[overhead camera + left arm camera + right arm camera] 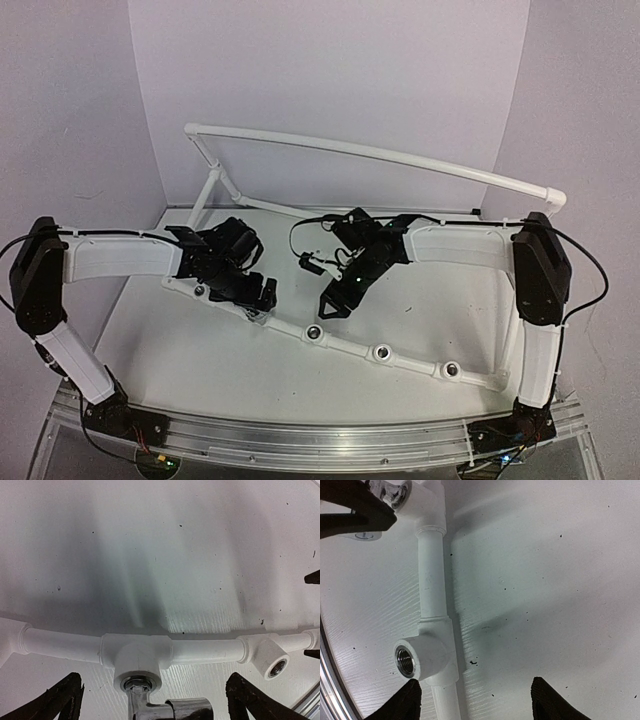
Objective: Install the water faucets
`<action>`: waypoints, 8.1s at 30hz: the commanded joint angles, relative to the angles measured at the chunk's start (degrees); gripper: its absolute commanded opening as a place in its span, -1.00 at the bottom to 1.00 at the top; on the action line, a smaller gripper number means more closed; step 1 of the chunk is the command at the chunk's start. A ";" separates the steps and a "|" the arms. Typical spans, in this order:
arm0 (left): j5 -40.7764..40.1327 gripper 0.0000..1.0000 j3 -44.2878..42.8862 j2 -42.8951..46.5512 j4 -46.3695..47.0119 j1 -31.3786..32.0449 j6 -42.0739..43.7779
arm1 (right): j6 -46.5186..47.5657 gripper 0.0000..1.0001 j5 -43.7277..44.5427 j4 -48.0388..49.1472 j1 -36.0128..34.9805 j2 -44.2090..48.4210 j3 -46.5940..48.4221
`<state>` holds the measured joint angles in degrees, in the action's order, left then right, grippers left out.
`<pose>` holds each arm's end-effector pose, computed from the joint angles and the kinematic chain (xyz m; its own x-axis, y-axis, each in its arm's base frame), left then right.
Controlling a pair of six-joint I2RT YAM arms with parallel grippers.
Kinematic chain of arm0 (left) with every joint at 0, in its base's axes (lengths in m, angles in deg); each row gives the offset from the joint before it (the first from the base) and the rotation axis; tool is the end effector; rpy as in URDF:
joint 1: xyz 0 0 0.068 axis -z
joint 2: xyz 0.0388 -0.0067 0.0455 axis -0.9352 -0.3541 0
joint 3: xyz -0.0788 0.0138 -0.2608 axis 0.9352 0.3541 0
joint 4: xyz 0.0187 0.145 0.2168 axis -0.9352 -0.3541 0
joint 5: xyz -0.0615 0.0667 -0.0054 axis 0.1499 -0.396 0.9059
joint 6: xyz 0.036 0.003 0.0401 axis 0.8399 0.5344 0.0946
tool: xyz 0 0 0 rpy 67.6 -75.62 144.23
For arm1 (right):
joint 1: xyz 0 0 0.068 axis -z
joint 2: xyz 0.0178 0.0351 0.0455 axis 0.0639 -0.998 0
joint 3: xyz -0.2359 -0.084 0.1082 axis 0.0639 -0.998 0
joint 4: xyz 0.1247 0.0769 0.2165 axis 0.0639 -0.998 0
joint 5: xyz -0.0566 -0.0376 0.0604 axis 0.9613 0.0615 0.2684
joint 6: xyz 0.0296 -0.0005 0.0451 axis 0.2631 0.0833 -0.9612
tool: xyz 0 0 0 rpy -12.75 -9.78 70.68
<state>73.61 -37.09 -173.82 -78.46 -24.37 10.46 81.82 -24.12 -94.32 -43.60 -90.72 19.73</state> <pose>0.2349 -0.2309 0.2126 -0.8602 0.2092 -0.4650 0.3239 0.9286 -0.1813 0.2842 0.3258 0.2084 -0.3340 -0.7521 -0.5682 -0.9403 0.3079 0.1452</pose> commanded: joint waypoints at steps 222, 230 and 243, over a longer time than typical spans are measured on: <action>3.28 0.20 15.81 14.16 2.88 -3.35 -17.33 | -1.77 0.01 10.78 -3.29 -10.77 -22.09 32.68; 6.12 0.06 15.13 11.82 5.43 -5.29 -15.08 | -0.65 -0.03 8.89 -2.95 -13.28 -19.67 28.50; 8.06 0.05 13.75 10.08 7.06 -5.95 -13.86 | 0.10 -0.03 7.35 -2.95 -15.11 -18.07 28.36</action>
<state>80.58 -21.38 -163.90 -74.18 -30.22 -4.02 80.98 -12.62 -95.79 -55.80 -112.28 47.98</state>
